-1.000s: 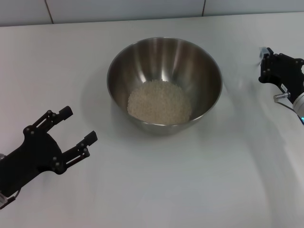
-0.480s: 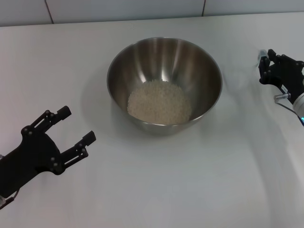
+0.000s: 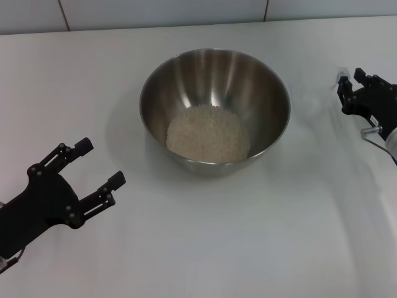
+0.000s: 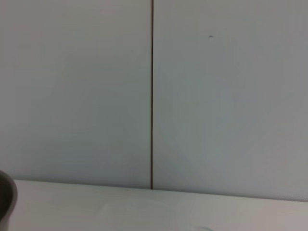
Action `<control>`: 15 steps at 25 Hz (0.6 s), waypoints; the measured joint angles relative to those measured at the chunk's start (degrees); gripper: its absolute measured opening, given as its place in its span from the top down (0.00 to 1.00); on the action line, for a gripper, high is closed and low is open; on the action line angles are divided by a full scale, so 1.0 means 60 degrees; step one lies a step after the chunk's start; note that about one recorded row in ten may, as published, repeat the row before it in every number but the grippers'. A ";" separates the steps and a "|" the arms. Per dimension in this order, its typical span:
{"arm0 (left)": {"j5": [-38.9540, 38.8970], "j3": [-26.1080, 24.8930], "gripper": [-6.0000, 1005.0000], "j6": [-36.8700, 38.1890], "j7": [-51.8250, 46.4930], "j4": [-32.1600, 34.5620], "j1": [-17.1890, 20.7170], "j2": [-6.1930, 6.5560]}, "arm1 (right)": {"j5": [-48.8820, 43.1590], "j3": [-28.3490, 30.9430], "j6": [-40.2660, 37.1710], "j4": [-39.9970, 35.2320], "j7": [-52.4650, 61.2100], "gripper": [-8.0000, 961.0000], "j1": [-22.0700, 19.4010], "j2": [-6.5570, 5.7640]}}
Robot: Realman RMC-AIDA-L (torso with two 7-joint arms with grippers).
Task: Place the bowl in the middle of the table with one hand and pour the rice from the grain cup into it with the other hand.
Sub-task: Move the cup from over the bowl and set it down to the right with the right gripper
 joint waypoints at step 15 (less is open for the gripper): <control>0.0000 -0.0006 0.16 -0.0019 -0.0010 0.0024 0.0020 0.0009 | -0.0080 -0.0229 -0.1063 0.0139 0.0025 0.58 -0.0848 -0.0002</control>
